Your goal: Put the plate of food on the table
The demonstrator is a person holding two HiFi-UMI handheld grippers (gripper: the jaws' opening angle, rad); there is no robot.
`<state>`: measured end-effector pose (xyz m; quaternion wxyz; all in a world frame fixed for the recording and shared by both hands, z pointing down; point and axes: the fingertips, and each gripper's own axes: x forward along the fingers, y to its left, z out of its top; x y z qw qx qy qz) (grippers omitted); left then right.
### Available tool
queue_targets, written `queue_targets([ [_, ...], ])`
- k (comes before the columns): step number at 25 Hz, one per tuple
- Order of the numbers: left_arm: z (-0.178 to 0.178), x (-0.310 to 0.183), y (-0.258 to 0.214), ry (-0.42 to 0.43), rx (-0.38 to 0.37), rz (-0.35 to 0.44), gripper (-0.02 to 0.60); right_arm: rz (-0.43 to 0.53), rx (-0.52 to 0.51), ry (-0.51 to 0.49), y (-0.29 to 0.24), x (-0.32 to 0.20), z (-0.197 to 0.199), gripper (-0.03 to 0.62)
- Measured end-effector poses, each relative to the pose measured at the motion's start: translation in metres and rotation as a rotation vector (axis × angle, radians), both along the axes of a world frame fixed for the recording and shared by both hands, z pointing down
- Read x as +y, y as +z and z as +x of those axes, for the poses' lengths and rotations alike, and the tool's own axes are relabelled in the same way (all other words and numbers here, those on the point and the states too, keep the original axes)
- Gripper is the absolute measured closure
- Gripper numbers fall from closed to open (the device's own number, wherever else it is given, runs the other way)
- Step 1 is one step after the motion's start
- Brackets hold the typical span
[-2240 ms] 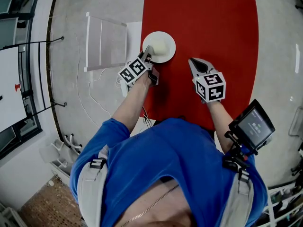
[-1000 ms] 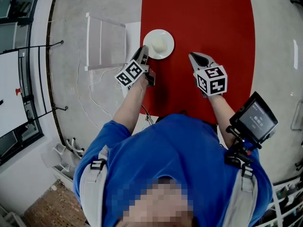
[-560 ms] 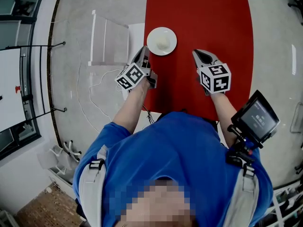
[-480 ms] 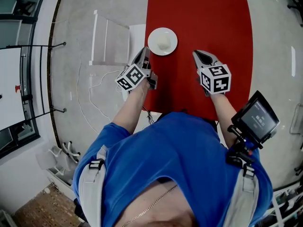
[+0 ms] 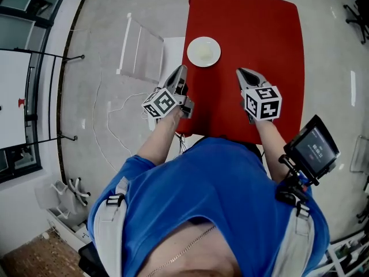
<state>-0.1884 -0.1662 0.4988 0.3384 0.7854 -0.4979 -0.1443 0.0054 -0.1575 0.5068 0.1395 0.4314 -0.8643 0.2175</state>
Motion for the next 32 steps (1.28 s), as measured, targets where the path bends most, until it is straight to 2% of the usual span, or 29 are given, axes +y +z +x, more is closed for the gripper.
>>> queue_targets([
  [7, 0.013, 0.002, -0.006, 0.059, 0.012, 0.052, 0.574, 0.020, -0.005, 0.007, -0.002, -0.003, 0.000, 0.592],
  [15, 0.032, 0.002, -0.016, 0.113, -0.011, 0.099, 0.574, 0.022, -0.012, 0.017, 0.005, 0.000, 0.004, 0.592],
  [32, 0.049, -0.007, -0.011, 0.177, -0.038, 0.079, 0.574, 0.029, -0.006, 0.056, -0.001, 0.001, 0.010, 0.592],
])
